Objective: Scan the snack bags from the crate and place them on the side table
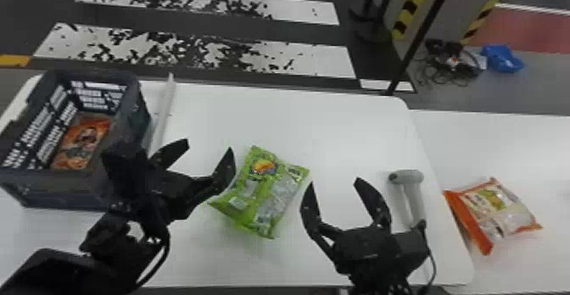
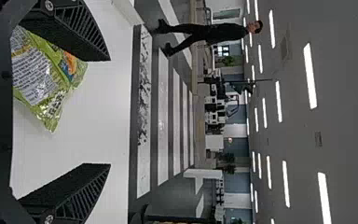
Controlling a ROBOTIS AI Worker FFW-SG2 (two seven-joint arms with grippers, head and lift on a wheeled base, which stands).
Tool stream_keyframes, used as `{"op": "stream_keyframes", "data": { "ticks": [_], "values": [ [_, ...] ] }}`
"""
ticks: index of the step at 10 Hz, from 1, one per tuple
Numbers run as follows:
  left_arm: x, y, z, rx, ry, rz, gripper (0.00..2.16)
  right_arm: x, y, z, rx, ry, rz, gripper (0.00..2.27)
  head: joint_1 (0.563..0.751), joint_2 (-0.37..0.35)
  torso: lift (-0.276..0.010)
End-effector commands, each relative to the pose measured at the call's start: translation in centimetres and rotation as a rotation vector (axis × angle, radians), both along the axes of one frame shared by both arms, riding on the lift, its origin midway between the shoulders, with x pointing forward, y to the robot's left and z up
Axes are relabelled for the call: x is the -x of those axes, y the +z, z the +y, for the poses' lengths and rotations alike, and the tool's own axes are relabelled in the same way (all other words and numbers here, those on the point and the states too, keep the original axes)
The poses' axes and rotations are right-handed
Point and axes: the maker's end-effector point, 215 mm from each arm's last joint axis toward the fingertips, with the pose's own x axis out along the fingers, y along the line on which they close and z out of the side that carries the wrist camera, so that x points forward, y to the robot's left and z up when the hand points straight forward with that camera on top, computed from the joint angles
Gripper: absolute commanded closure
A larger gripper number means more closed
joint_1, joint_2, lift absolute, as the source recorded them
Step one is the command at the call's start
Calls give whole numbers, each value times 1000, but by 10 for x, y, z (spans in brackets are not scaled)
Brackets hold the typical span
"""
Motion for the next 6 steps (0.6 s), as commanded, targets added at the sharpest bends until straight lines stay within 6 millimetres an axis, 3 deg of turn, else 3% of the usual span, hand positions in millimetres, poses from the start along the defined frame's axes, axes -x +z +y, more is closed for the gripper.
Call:
{"op": "stream_keyframes", "data": {
  "ticks": [1,2,4,5,6],
  "values": [
    [2,32,46,-28,58,-93,39,-4,2,0,4,3,-3,110,695,-87,-50],
    [5,45,72,-51,94,-138,49,-7,1,2,9,11,6,208,695,-46,-50],
    [13,60,104,-73,147,-210,83,-12,5,8,9,28,-1,491,695,37,-50],
    [15,61,112,-81,163,-217,83,-15,8,9,13,33,-5,755,695,54,-50],
    [18,58,122,-91,178,-212,83,-18,7,14,17,49,7,1372,695,78,-50]
  ]
}}
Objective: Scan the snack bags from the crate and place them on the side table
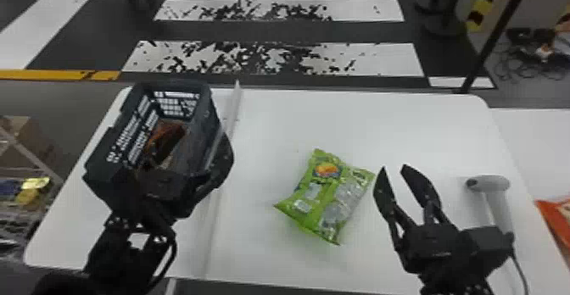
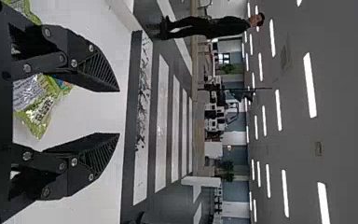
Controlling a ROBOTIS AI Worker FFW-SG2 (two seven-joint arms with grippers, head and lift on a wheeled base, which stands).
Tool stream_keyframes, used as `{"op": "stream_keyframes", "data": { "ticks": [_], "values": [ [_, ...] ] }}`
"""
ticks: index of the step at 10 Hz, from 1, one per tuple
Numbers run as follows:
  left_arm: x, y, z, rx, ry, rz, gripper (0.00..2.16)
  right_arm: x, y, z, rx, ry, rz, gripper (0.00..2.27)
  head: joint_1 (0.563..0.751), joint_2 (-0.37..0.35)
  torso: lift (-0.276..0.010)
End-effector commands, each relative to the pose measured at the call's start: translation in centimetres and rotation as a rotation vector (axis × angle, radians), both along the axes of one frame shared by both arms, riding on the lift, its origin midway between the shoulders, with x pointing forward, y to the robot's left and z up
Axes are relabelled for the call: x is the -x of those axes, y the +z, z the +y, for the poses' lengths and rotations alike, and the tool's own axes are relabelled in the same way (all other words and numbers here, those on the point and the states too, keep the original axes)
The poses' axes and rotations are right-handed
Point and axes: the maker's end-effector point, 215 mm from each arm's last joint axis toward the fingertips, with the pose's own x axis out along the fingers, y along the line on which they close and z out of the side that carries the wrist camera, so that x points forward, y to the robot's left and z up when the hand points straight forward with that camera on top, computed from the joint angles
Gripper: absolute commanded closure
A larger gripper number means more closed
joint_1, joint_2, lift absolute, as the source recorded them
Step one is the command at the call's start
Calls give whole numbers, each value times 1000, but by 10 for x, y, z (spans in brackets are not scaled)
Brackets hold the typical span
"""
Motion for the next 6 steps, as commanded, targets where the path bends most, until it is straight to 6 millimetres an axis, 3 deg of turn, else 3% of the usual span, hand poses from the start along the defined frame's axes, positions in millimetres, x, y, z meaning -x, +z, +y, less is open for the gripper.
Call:
{"op": "stream_keyframes", "data": {
  "ticks": [1,2,4,6],
  "values": [
    [4,-4,13,-12,20,8,83,-4,-15,7,25,17,71,1990,695,97,-50],
    [6,-4,20,-16,31,6,83,-4,-27,21,23,84,125,2253,695,116,-50],
    [9,-2,31,-27,47,-5,87,-12,-33,51,24,194,177,2256,695,171,-50],
    [8,0,36,-39,49,-8,87,-21,-39,67,36,251,220,2256,695,212,-50]
  ]
}}
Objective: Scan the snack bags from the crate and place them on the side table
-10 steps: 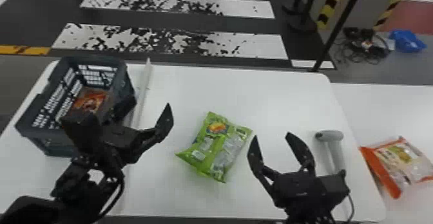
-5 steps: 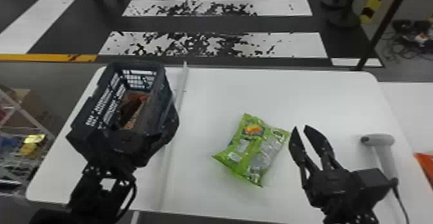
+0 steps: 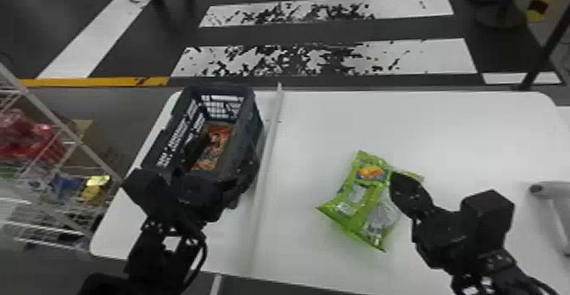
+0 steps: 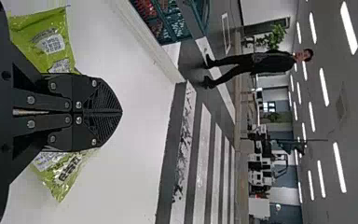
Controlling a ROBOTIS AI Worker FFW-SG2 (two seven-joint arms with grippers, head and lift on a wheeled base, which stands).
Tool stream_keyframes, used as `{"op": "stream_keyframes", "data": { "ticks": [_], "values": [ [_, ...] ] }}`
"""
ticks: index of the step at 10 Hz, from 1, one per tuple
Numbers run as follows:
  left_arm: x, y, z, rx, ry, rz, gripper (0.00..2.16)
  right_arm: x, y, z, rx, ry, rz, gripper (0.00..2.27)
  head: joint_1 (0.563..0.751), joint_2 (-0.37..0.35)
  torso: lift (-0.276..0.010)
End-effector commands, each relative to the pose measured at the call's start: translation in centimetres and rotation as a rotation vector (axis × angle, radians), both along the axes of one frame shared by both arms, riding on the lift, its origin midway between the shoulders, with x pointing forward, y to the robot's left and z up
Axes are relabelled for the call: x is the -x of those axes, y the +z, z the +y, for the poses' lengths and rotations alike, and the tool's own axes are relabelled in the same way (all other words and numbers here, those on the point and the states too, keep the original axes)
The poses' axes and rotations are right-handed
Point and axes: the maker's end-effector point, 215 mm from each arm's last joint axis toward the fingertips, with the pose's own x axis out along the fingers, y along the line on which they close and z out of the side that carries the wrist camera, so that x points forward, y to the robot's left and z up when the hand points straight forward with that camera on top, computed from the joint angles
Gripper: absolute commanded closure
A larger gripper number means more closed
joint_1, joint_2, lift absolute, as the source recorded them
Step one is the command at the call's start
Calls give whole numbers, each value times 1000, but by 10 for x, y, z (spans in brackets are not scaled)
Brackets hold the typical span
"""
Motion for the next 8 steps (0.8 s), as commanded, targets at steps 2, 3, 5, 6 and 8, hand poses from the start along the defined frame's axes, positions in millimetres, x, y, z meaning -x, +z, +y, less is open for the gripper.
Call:
{"op": "stream_keyframes", "data": {
  "ticks": [2,3,5,6,8],
  "values": [
    [-1,1,6,-5,9,-1,87,-3,-28,14,34,63,119,2256,695,233,-50],
    [0,0,8,-4,12,1,87,-2,-40,22,43,90,157,2256,695,245,-50],
    [3,-2,7,-1,13,6,87,6,-60,41,38,159,203,2256,695,271,-50],
    [5,-2,7,2,15,4,87,10,-69,51,33,194,222,2256,695,286,-50],
    [8,-2,7,3,13,0,90,12,-85,61,46,231,249,2256,695,306,-50]
  ]
}}
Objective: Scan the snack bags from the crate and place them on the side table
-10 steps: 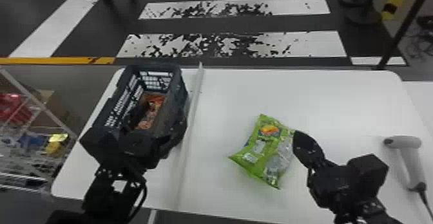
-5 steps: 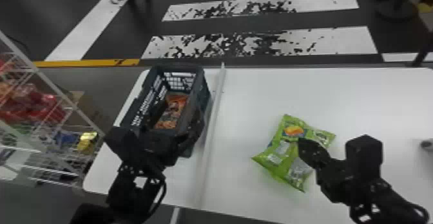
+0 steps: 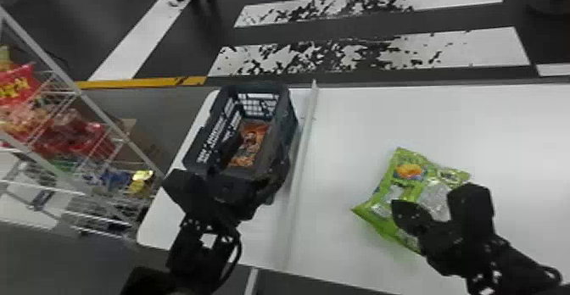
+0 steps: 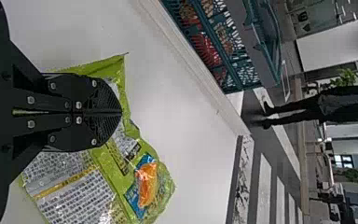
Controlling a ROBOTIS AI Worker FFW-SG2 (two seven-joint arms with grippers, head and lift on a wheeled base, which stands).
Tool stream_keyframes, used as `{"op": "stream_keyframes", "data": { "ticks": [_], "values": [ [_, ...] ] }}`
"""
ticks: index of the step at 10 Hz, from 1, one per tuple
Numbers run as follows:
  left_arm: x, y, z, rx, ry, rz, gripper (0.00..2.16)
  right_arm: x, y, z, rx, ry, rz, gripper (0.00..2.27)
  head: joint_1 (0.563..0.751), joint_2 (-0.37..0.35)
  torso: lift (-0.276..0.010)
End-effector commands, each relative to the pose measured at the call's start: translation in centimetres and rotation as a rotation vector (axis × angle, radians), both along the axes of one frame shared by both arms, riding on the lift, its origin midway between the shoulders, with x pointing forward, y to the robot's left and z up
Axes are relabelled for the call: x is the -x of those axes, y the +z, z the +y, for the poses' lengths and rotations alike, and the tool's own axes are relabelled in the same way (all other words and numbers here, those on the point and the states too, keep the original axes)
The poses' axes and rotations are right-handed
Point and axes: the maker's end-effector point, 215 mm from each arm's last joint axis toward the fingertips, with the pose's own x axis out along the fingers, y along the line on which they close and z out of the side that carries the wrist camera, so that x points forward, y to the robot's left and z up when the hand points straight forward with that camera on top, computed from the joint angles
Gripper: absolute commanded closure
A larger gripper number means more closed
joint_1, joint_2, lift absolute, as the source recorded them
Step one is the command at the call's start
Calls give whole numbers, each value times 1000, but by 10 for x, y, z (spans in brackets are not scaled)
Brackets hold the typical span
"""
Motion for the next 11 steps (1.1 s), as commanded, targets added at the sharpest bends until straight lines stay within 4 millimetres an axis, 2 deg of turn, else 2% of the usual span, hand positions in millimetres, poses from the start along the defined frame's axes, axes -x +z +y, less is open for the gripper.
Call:
{"op": "stream_keyframes", "data": {
  "ticks": [1,3,4,5,6,8,9,11],
  "values": [
    [2,-1,0,0,-1,1,90,1,-16,4,27,21,19,2256,695,316,-50],
    [3,0,0,-2,-4,-4,90,6,-46,1,72,38,59,2256,695,323,-50],
    [3,0,0,-2,-4,-4,90,10,-53,1,81,51,69,2256,695,324,-50],
    [3,-2,0,-2,-4,-1,90,8,-46,-2,74,51,62,2256,695,324,-50],
    [3,-1,0,-2,-4,-4,90,4,-25,-6,69,47,39,2256,695,325,-50],
    [3,0,0,0,-5,-6,90,0,14,-1,47,64,5,2256,695,317,-50],
    [3,1,-1,-2,-6,-7,90,-1,24,6,35,71,-7,2256,695,316,-50],
    [3,3,0,-1,-8,-13,90,0,30,21,25,97,-17,2256,695,328,-50]
  ]
}}
